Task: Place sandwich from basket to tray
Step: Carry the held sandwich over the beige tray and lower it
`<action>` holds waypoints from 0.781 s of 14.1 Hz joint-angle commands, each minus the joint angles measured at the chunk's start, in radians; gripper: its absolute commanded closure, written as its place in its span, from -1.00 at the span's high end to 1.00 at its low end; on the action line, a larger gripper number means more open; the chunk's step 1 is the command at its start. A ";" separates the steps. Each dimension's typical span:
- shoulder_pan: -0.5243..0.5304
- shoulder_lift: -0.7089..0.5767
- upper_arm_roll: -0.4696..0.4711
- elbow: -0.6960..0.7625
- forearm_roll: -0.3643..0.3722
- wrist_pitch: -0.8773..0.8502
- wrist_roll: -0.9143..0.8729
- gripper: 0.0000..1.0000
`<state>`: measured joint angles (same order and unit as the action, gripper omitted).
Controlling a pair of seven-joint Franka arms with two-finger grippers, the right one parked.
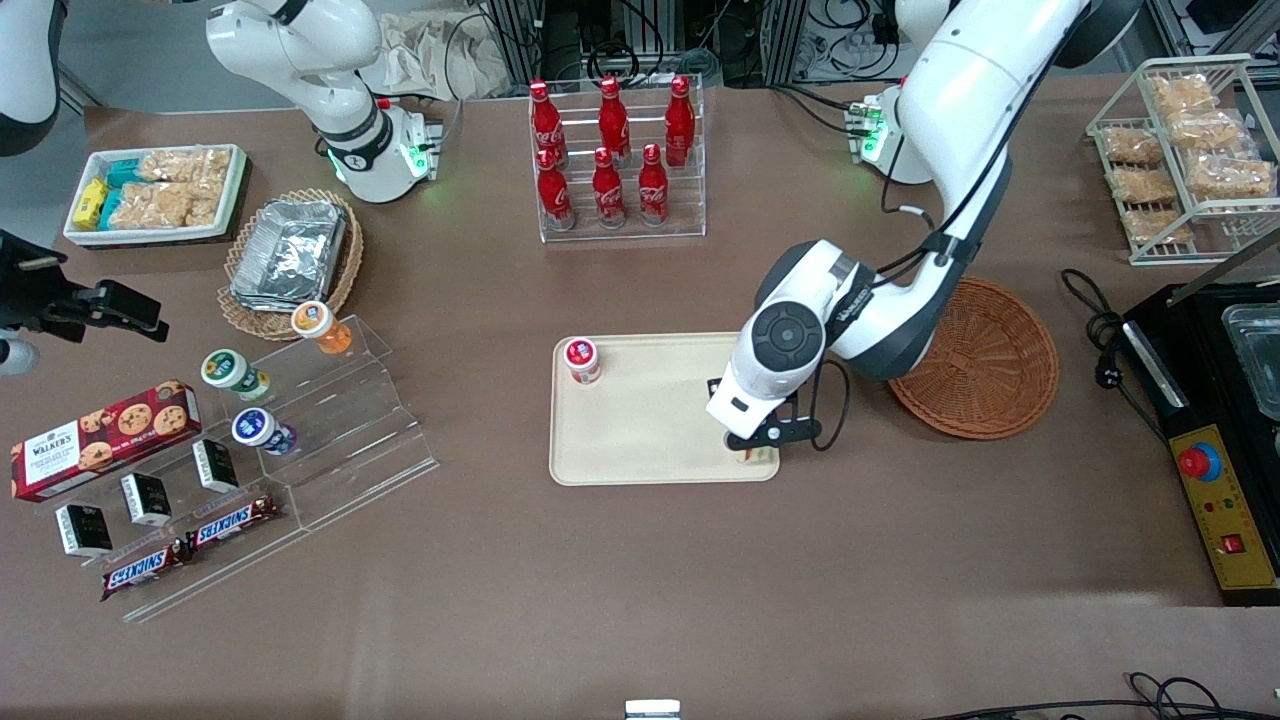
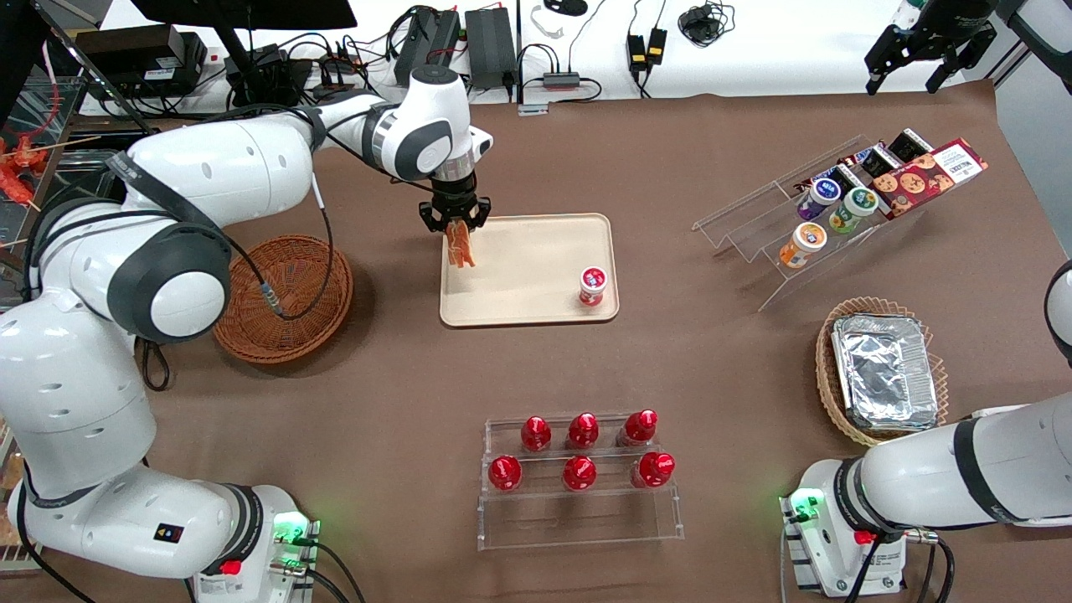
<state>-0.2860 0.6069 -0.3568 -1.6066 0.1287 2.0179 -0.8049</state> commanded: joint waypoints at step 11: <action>-0.009 0.056 0.002 -0.076 0.063 0.085 -0.017 0.88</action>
<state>-0.2862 0.6685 -0.3562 -1.6807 0.1714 2.0894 -0.8049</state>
